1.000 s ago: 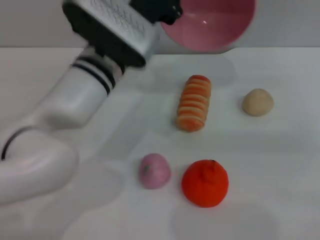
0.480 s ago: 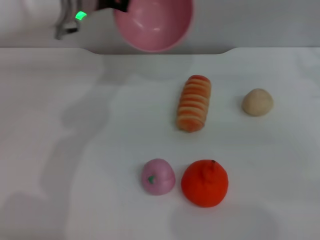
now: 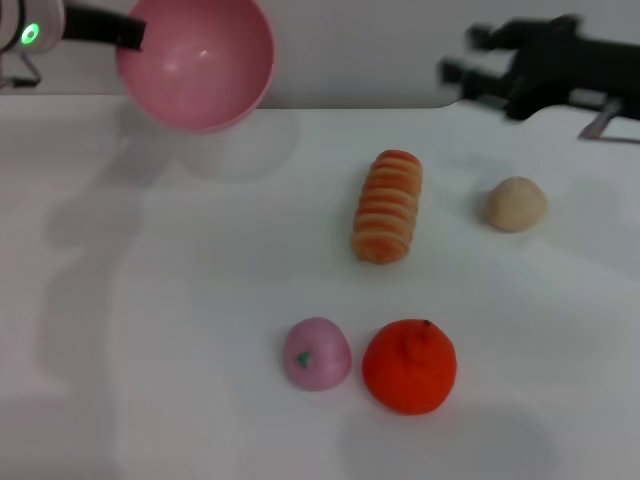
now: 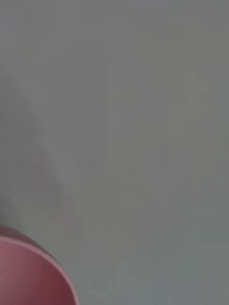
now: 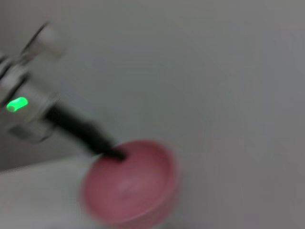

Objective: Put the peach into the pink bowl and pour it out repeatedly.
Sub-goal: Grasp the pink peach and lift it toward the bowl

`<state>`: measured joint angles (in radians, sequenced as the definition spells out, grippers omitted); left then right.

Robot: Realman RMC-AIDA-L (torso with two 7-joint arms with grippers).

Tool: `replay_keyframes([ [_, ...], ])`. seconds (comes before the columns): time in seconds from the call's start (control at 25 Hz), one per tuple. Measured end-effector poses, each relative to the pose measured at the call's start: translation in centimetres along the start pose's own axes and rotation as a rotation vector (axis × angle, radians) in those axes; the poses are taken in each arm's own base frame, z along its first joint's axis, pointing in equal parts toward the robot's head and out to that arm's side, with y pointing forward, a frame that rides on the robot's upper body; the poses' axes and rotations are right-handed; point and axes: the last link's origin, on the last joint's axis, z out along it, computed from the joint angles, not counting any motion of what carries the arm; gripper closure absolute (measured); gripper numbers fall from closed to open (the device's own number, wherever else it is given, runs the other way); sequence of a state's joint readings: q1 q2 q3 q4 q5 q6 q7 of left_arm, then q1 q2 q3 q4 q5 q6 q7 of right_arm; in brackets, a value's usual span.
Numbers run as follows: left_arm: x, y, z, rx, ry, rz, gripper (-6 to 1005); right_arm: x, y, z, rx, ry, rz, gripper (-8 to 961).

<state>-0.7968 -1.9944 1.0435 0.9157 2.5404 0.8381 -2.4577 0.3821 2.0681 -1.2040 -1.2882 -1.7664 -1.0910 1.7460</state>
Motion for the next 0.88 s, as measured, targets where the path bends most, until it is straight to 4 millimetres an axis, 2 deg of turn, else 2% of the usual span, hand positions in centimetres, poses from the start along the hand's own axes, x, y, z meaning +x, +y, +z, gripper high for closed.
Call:
replay_keyframes([
  [0.16,-1.7,-0.8,-0.2,0.009,-0.035,-0.034,965,-1.7,2.4,1.5,-0.181,0.188,0.02,475],
  [0.28,-2.3,-0.9,-0.1,0.008,-0.051,-0.045,965,-2.2,4.2,2.6,-0.289,0.333,0.005,476],
  [0.32,-2.4,-0.8,-0.1,0.007,-0.054,-0.045,965,-2.1,5.4,3.2,-0.348,0.389,-0.009,476],
  [0.36,-2.6,-0.8,-0.1,0.006,-0.058,-0.046,965,-2.1,5.4,3.2,-0.348,0.389,-0.009,476],
  [0.6,-3.4,-0.1,0.3,-0.014,-0.075,-0.051,965,-0.4,7.7,5.1,-0.424,0.532,-0.032,475],
  [0.88,-4.3,1.0,0.7,-0.03,-0.086,-0.055,965,1.6,8.4,6.5,-0.454,0.601,0.009,475],
])
